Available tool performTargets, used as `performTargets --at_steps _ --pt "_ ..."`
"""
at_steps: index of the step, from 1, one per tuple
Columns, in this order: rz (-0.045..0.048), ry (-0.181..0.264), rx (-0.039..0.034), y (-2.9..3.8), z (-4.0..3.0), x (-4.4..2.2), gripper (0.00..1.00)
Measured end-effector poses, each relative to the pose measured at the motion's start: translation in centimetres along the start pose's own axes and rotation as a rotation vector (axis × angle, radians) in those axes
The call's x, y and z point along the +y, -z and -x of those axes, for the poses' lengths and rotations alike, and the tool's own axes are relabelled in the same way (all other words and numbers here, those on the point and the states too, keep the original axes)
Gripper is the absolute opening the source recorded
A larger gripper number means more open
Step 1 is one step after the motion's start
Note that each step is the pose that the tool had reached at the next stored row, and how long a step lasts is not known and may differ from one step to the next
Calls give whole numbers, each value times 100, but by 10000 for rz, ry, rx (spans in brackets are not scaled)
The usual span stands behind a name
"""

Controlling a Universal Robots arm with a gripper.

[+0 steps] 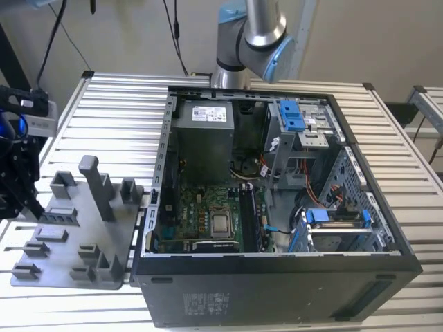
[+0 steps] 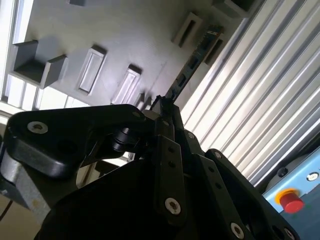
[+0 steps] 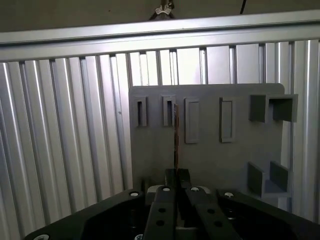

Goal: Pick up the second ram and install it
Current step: 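Pick up the second ram and move it above second insertion slot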

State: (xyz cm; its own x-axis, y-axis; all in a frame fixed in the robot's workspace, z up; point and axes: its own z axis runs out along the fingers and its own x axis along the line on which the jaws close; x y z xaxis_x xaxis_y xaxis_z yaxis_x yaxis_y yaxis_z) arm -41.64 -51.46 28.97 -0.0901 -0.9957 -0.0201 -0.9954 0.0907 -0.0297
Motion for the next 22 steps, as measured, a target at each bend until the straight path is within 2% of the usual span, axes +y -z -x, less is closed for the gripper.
performTargets --at_steps 22 --pt "0 0 0 307 6 -9 14"
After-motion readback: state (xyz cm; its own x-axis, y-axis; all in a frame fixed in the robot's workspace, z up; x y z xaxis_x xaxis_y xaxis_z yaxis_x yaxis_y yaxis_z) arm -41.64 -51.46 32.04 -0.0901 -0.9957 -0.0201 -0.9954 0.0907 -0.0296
